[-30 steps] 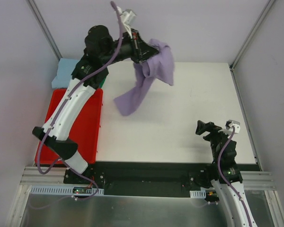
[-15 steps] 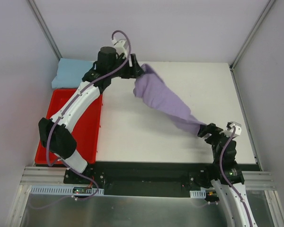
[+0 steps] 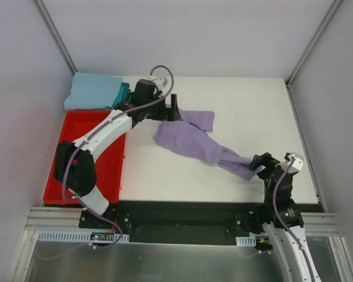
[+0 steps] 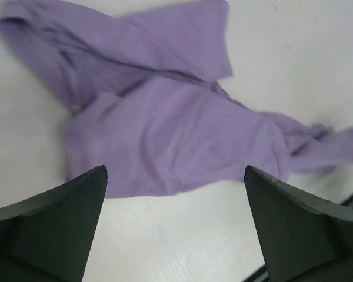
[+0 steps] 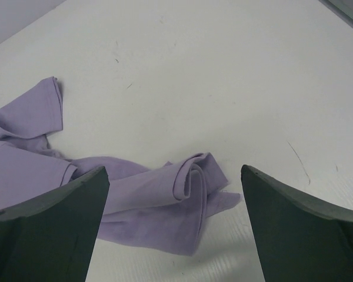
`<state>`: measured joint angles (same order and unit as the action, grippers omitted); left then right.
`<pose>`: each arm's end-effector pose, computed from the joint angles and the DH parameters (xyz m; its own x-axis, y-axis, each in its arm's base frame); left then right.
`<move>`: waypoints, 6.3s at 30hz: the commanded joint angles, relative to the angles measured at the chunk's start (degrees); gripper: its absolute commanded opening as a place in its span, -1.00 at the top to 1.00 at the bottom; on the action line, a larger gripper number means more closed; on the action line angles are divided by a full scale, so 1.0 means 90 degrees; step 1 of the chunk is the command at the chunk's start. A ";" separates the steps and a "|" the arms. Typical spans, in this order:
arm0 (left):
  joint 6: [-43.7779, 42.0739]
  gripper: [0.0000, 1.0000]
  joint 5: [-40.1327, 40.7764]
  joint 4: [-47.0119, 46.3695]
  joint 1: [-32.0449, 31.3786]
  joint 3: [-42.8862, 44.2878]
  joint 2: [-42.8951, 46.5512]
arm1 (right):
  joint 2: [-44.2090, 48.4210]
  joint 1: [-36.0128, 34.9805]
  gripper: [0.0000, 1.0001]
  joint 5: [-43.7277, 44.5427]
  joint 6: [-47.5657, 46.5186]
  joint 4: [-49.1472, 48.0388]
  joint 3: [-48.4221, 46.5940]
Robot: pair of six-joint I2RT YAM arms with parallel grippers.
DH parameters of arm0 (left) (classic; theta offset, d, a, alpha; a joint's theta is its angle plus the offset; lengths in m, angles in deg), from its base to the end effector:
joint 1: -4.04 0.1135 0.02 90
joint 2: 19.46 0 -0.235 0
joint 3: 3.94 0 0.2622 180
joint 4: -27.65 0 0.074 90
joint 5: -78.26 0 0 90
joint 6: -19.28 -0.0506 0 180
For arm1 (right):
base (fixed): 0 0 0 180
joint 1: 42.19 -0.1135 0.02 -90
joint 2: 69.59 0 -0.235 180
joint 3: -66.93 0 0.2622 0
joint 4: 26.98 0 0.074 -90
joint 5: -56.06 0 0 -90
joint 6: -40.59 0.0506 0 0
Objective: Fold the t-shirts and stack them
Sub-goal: Move the tshirt to the center of the board, then flatten out the tshirt
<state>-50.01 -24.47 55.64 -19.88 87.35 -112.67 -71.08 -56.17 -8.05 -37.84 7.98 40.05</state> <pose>0.3631 -0.1732 0.2778 -0.6280 -0.0988 -0.7719 0.3721 0.8331 -0.4093 0.1410 0.0123 0.2122 -0.1178 0.1566 -0.9806 0.2288 0.9652 0.1267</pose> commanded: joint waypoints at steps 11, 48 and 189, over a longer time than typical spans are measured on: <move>0.0004 -0.98 0.0252 -0.0156 -0.3210 0.0662 -0.1478 | -0.0390 0.0000 -0.93 0.1781 0.0979 0.0699 -0.0309; -0.0436 0.28 0.2225 0.0869 -0.3797 0.1494 -0.2389 | -0.0498 0.0000 -0.93 0.1625 0.0960 0.0681 -0.0290; 0.1439 1.00 0.4628 0.0166 0.0129 -0.3898 0.3491 | -0.4755 0.1993 -0.74 -0.3562 0.0091 -0.0131 -0.1140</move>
<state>-36.85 17.19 58.53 -19.47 52.42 -81.30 -112.31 -38.62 -44.12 -36.44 4.20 31.28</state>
